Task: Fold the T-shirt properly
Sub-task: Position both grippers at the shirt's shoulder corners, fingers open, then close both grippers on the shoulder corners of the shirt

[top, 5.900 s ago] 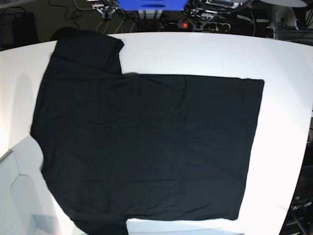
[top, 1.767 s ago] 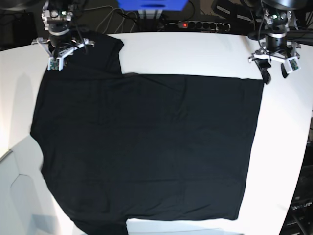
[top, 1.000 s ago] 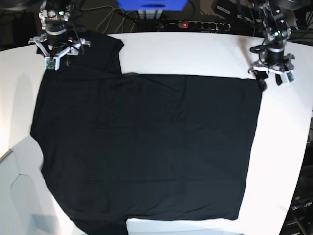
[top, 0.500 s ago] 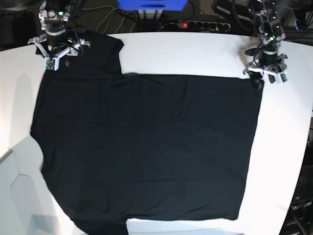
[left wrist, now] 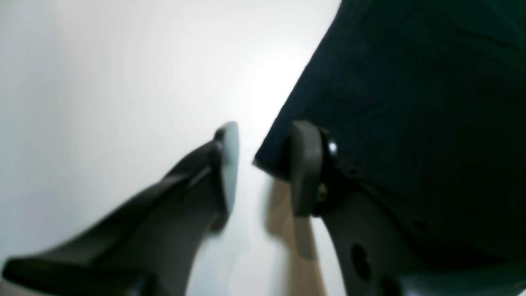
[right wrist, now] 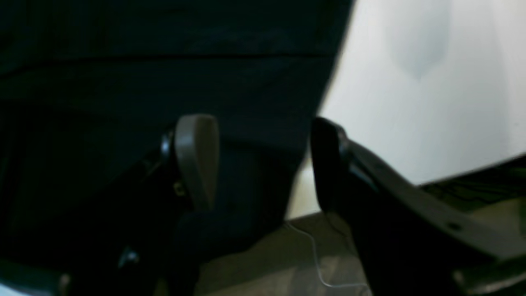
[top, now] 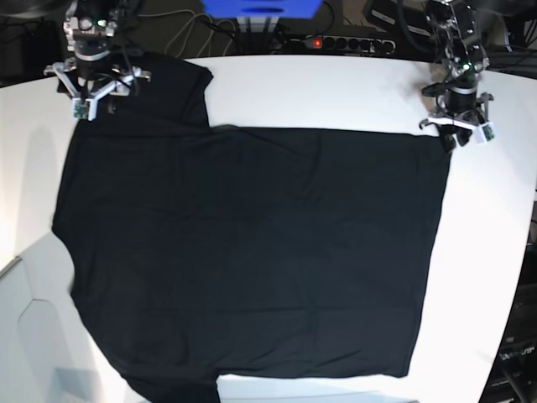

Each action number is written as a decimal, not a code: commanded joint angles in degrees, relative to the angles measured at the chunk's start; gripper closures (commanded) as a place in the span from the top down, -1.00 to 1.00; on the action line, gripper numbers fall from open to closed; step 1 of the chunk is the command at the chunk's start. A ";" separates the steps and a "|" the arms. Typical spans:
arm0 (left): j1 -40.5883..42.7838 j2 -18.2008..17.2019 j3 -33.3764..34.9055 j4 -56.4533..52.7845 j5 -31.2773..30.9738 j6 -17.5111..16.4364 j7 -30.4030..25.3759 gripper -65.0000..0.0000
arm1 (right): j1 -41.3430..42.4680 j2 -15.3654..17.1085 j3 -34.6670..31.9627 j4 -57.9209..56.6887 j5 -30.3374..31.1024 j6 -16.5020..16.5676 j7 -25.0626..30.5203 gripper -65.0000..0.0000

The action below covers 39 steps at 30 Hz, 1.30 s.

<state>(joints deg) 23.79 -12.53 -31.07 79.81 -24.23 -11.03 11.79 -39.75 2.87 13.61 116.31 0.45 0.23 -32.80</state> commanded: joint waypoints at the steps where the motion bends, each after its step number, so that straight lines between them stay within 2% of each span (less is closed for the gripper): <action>1: 0.25 -0.34 -0.01 -0.12 0.10 -0.27 2.32 -0.43 | -0.39 0.33 0.42 0.83 0.04 0.25 1.37 0.11; 11: 0.25 -0.34 -0.01 0.15 -0.26 -0.27 2.32 -0.90 | -0.39 0.42 5.08 0.83 0.04 0.25 1.46 0.12; 13: 0.43 -0.34 -0.01 0.32 -0.26 -0.27 2.32 -1.00 | -0.39 0.42 5.34 0.74 0.04 0.25 1.46 0.18; 18: 1.66 0.01 -0.01 2.69 -0.26 -0.36 2.32 -1.00 | -0.39 0.25 5.34 0.22 0.21 0.25 1.19 0.35; 27: 7.73 0.18 -0.62 13.24 -0.34 -0.36 2.23 -1.00 | 2.69 0.42 5.25 -4.44 0.30 0.34 1.10 0.37; 32: 8.34 0.18 -0.62 14.30 -0.34 -0.36 2.23 -1.00 | 3.83 0.33 6.48 -6.38 0.21 5.09 0.93 0.37; 39: 8.34 0.18 -0.62 13.77 -0.34 -0.36 2.23 -1.00 | 6.30 0.16 11.67 -9.63 0.21 8.25 0.93 0.37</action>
<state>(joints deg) 31.88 -11.60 -31.29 92.90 -24.27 -11.20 15.22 -33.32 2.52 24.82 105.60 0.84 8.01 -33.08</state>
